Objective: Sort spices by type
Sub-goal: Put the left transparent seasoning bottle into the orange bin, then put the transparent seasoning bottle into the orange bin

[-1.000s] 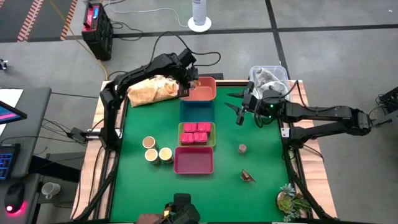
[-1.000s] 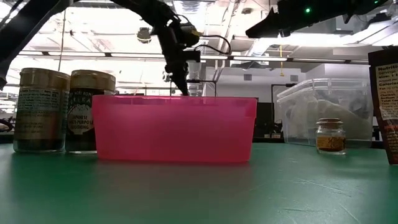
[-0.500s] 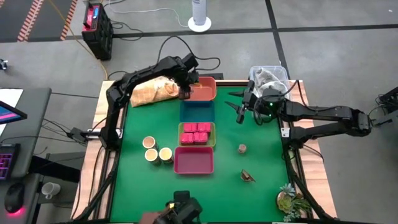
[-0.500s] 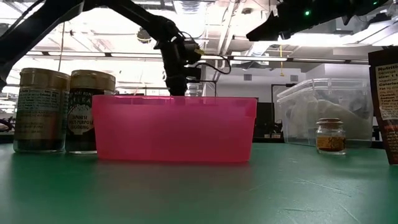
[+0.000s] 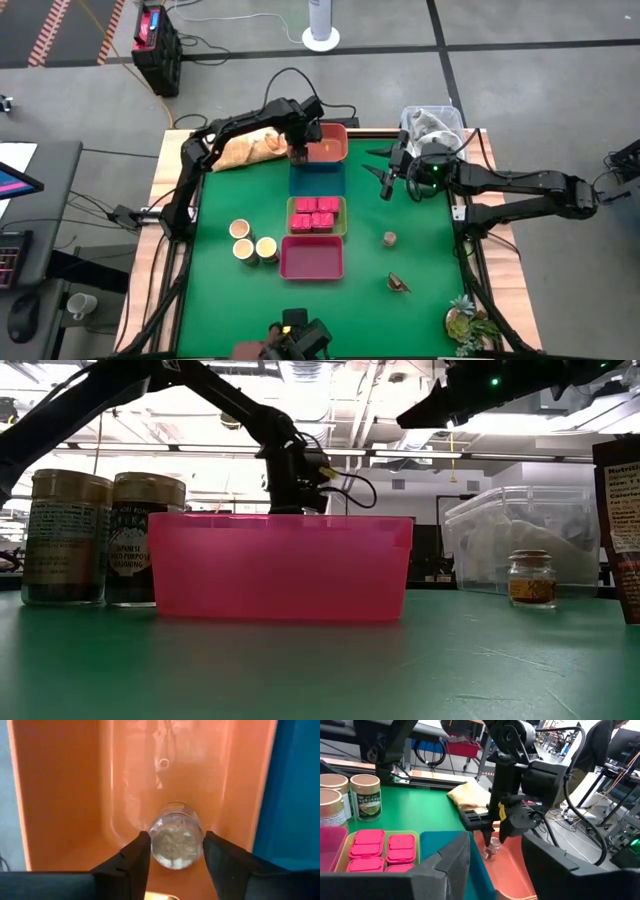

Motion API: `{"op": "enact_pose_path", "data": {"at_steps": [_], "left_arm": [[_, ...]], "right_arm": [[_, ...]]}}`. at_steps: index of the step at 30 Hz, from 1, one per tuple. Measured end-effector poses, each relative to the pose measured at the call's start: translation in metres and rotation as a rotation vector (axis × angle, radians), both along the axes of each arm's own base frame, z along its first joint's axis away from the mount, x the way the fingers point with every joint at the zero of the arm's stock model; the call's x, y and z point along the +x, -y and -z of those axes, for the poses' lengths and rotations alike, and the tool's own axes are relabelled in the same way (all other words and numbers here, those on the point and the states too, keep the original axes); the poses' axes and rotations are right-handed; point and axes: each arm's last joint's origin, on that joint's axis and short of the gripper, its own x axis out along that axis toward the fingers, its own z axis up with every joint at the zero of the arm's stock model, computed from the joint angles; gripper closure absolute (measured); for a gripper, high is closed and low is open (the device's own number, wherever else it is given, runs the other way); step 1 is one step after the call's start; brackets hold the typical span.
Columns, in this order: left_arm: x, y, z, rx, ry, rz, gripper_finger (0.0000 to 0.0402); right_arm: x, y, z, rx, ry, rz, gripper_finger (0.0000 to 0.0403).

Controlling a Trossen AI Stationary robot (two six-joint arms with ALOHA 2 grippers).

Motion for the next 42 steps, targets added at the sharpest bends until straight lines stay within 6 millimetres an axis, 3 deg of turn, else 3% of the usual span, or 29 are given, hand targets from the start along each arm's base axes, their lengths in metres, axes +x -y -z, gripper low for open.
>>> {"op": "enact_pose_path", "data": {"at_steps": [7, 13, 17, 23, 28, 33, 39, 42], "left_arm": [[0.001, 0.002, -0.011, 0.005, -0.009, 0.005, 0.0166], [0.009, 0.010, -0.045, 0.045, 0.092, 0.041, 0.0149], [0.016, 0.032, -0.069, 0.064, 0.215, 0.071, 0.0158], [0.020, 0.087, -0.092, 0.141, 0.303, 0.153, 0.0178], [-0.005, 0.118, -0.108, 0.176, 0.418, 0.107, 0.0188], [-0.040, 0.156, -0.105, 0.151, 0.523, 0.089, 0.0190], [-0.070, 0.194, -0.094, 0.110, 0.613, 0.037, 0.0190], [-0.080, 0.210, -0.093, 0.114, 0.625, 0.023, 0.0190]], "right_arm": [[0.000, 0.000, 0.001, 0.001, -0.006, 0.000, 0.0194], [0.000, 0.000, 0.001, 0.002, -0.011, 0.000, 0.0194], [-0.001, 0.000, 0.005, 0.026, -0.047, 0.002, 0.0194], [-0.005, -0.005, 0.012, 0.067, -0.126, -0.009, 0.0194], [-0.014, -0.022, 0.011, 0.143, -0.168, -0.068, 0.0194], [-0.019, -0.042, 0.000, 0.267, -0.210, -0.138, 0.0194], [-0.004, -0.056, -0.005, 0.327, -0.292, -0.072, 0.0197], [0.006, -0.057, 0.004, 0.387, -0.431, -0.017, 0.0200]]}}
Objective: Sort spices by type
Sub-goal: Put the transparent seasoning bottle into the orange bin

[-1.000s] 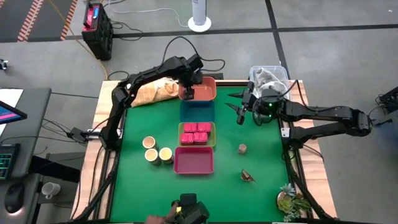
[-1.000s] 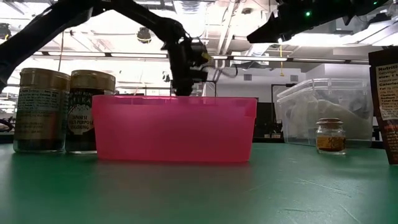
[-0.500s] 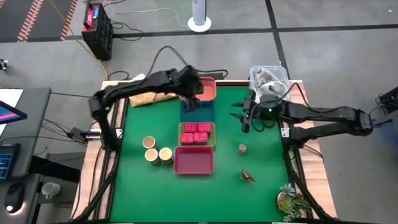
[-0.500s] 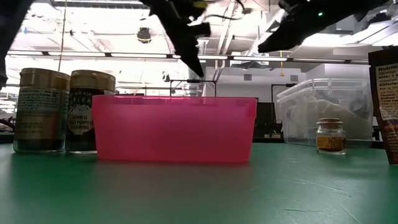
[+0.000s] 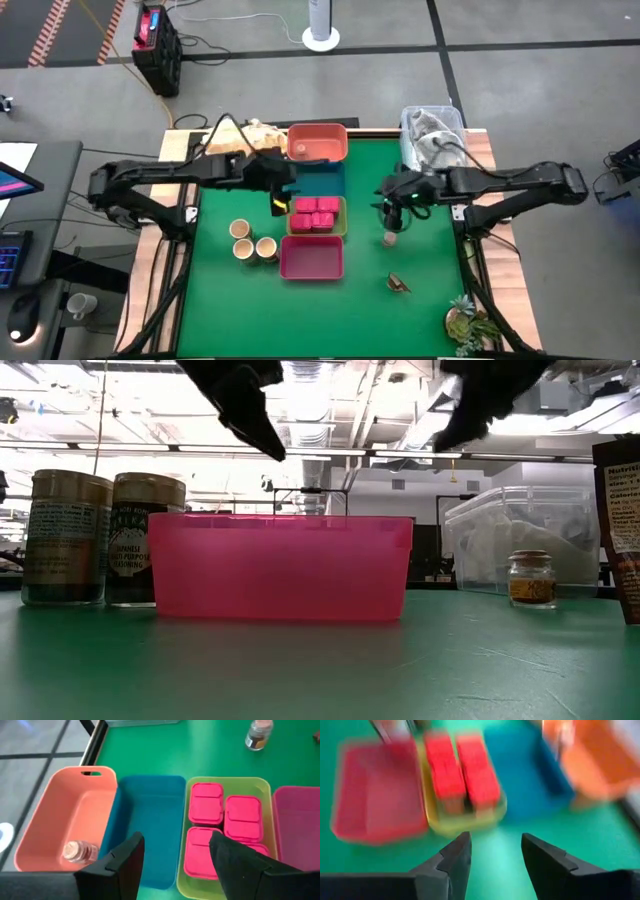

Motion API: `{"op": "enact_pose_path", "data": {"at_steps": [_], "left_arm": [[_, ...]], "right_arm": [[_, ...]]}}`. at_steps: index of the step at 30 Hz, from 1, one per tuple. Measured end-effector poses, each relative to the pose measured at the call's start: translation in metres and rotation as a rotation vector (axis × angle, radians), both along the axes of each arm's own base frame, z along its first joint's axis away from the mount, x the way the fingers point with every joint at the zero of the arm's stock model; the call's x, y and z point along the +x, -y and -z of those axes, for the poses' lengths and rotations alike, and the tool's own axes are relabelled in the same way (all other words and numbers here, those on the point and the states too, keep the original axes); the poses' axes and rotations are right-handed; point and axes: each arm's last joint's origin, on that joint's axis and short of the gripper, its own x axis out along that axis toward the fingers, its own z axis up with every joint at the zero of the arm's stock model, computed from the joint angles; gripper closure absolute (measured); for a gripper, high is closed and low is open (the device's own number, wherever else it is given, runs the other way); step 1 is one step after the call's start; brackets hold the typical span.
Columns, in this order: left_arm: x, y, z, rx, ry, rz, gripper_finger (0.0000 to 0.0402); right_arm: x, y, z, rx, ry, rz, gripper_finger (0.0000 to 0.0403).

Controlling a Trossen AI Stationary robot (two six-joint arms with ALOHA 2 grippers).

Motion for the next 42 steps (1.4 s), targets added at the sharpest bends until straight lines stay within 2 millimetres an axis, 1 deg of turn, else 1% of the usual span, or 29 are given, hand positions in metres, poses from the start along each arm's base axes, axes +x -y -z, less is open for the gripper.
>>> {"op": "enact_pose_path", "data": {"at_steps": [3, 6, 9, 12, 14, 18, 20, 24, 28, 31, 36, 39, 42], "left_arm": [[-0.008, 0.012, -0.002, 0.031, 0.012, -0.027, 0.0190], [-0.013, 0.025, -0.002, 0.069, 0.052, -0.028, 0.0190], [-0.015, 0.037, 0.004, 0.103, 0.129, 0.004, 0.0190], [-0.018, 0.043, 0.010, 0.127, 0.202, 0.016, 0.0190], [-0.021, 0.044, 0.011, 0.131, 0.215, 0.011, 0.0190], [-0.030, 0.047, 0.006, 0.120, 0.249, -0.020, 0.0190], [-0.035, 0.047, 0.004, 0.112, 0.277, -0.034, 0.0190], [-0.042, 0.048, 0.007, 0.134, 0.310, -0.051, 0.0190], [-0.050, 0.046, 0.010, 0.140, 0.312, -0.074, 0.0190], [-0.054, 0.046, 0.012, 0.142, 0.309, -0.075, 0.0190], [-0.058, 0.046, 0.012, 0.149, 0.307, -0.071, 0.0190], [-0.061, 0.046, 0.013, 0.150, 0.288, -0.070, 0.0190], [-0.062, 0.046, 0.014, 0.148, 0.271, -0.070, 0.0190]], "right_arm": [[0.005, -0.001, 0.012, 0.094, -0.200, 0.072, 0.0201], [0.007, -0.004, 0.028, 0.138, -0.401, 0.146, 0.0198], [0.007, -0.010, 0.040, 0.152, -0.523, 0.177, 0.0184], [0.009, -0.016, 0.045, 0.167, -0.546, 0.178, 0.0164], [0.009, -0.020, 0.045, 0.187, -0.548, 0.172, 0.0151], [0.009, -0.027, 0.045, 0.215, -0.541, 0.166, 0.0130], [0.010, -0.033, 0.048, 0.217, -0.518, 0.146, 0.0126], [0.011, -0.044, 0.051, 0.220, -0.491, 0.108, 0.0125], [0.009, -0.048, 0.051, 0.219, -0.506, 0.104, 0.0124], [0.015, -0.052, 0.060, 0.204, -0.528, 0.091, 0.0124], [0.027, -0.061, 0.086, 0.132, -0.646, 0.027, 0.0124], [0.030, -0.066, 0.099, 0.093, -0.716, -0.006, 0.0124], [0.031, -0.070, 0.106, 0.067, -0.755, -0.025, 0.0124]]}}
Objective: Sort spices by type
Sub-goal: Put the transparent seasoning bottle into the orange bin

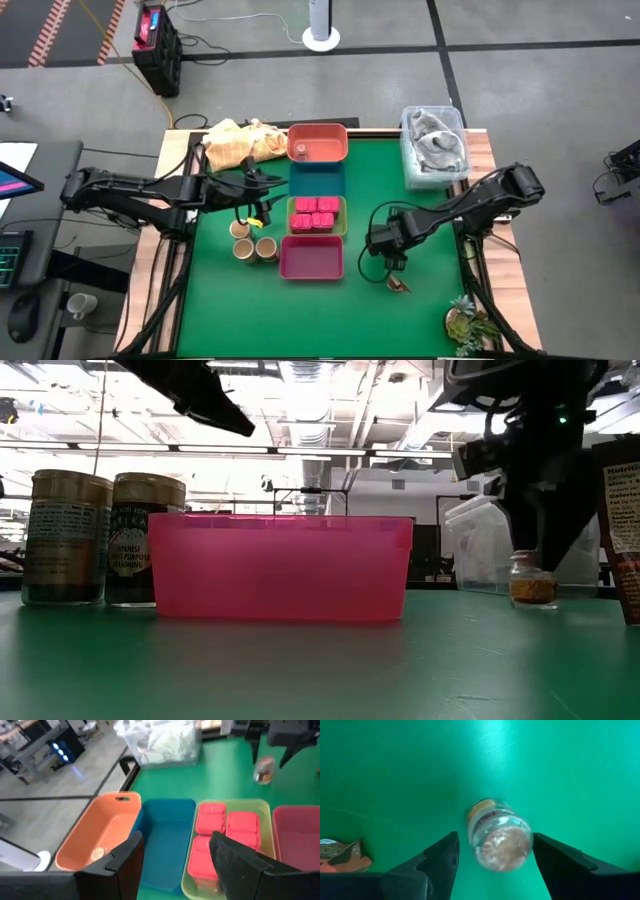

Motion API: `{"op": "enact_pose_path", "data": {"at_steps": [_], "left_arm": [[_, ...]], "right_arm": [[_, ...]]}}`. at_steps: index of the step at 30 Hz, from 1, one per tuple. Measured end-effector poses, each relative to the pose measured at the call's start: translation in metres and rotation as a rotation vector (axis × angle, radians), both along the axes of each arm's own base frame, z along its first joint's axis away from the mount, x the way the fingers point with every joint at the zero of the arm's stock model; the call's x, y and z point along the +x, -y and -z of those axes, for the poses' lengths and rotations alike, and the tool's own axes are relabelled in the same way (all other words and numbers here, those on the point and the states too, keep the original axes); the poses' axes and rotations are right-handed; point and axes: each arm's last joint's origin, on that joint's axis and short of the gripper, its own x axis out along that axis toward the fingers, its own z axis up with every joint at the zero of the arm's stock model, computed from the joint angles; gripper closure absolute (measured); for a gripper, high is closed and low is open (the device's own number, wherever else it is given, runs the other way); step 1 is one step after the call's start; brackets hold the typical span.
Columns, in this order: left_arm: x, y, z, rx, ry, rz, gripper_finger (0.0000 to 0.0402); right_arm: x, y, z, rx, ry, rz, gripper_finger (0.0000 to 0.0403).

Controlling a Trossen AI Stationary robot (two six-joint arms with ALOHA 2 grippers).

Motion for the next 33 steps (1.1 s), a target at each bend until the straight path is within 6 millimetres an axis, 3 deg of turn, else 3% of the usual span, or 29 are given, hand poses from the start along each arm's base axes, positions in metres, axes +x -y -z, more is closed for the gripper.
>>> {"op": "enact_pose_path", "data": {"at_steps": [8, 16, 24, 29, 33], "left_arm": [[-0.003, 0.000, 0.005, 0.006, -0.067, -0.007, 0.0190], [-0.004, 0.000, 0.010, 0.016, -0.098, 0.029, 0.0190], [-0.001, -0.002, 0.031, 0.095, -0.049, 0.052, 0.0190], [-0.001, -0.008, 0.035, 0.101, -0.031, 0.047, 0.0190], [0.001, -0.010, 0.033, 0.053, 0.000, 0.203, 0.0190]], "right_arm": [[0.001, 0.000, 0.005, -0.006, -0.029, -0.028, 0.0138], [0.004, 0.008, 0.005, -0.007, -0.026, -0.054, 0.0197], [0.009, 0.018, 0.004, -0.006, -0.008, -0.049, 0.0213], [0.013, 0.025, -0.009, -0.009, -0.012, -0.067, 0.0212], [0.023, 0.033, -0.033, -0.020, 0.072, -0.101, 0.0211]]}}
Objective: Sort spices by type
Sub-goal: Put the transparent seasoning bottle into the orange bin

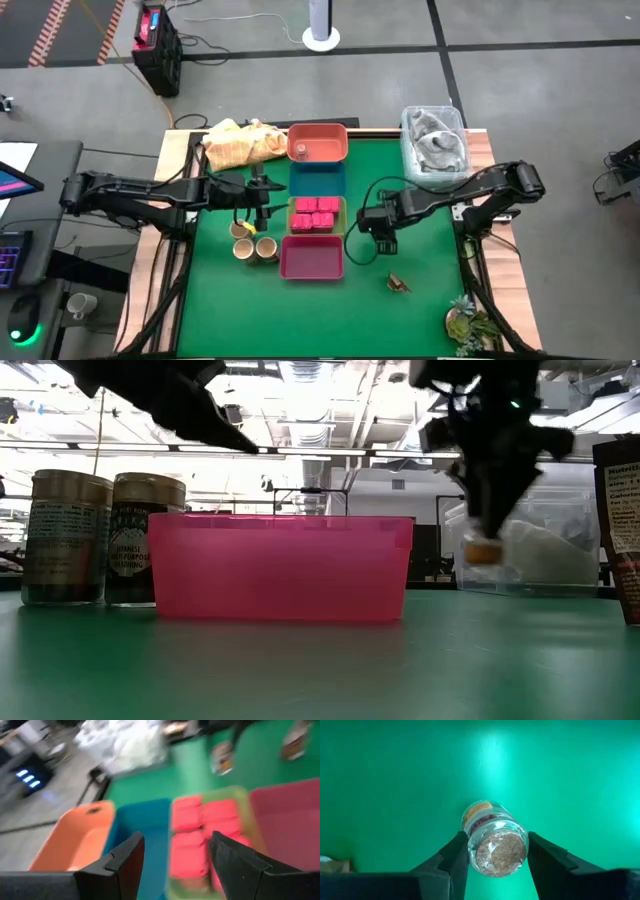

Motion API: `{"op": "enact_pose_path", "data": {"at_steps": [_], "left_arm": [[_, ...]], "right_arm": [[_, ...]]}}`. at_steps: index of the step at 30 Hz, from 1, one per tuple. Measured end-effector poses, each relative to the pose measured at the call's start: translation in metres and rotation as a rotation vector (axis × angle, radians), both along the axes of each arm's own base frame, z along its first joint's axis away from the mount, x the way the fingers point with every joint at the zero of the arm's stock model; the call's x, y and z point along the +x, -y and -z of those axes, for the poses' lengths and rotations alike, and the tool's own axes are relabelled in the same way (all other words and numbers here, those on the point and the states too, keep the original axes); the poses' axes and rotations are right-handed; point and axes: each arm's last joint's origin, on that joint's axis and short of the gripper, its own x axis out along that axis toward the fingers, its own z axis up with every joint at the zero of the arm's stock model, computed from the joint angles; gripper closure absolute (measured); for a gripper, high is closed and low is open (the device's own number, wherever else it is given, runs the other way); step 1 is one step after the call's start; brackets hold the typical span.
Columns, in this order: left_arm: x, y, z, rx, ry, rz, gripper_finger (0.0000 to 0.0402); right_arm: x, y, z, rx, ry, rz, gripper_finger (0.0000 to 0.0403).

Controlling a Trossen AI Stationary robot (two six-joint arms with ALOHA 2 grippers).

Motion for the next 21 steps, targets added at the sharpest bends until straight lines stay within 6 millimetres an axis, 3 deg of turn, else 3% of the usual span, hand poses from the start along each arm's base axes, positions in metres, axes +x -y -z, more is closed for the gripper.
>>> {"op": "enact_pose_path", "data": {"at_steps": [4, 12, 17, 21], "left_arm": [[0.002, -0.005, -0.001, -0.020, 0.026, 0.020, 0.0190], [-0.001, -0.015, 0.016, -0.045, 0.025, -0.073, 0.0190], [-0.003, -0.019, 0.016, 0.006, 0.018, -0.156, 0.0190], [-0.004, -0.021, 0.020, 0.011, -0.002, -0.066, 0.0190]], "right_arm": [[0.010, 0.014, -0.024, -0.015, 0.078, -0.020, 0.0212], [0.024, 0.051, -0.068, -0.081, 0.183, -0.032, 0.0210], [0.034, 0.080, -0.101, -0.142, 0.327, -0.031, 0.0210], [0.037, 0.105, -0.111, -0.186, 0.414, -0.024, 0.0210]]}}
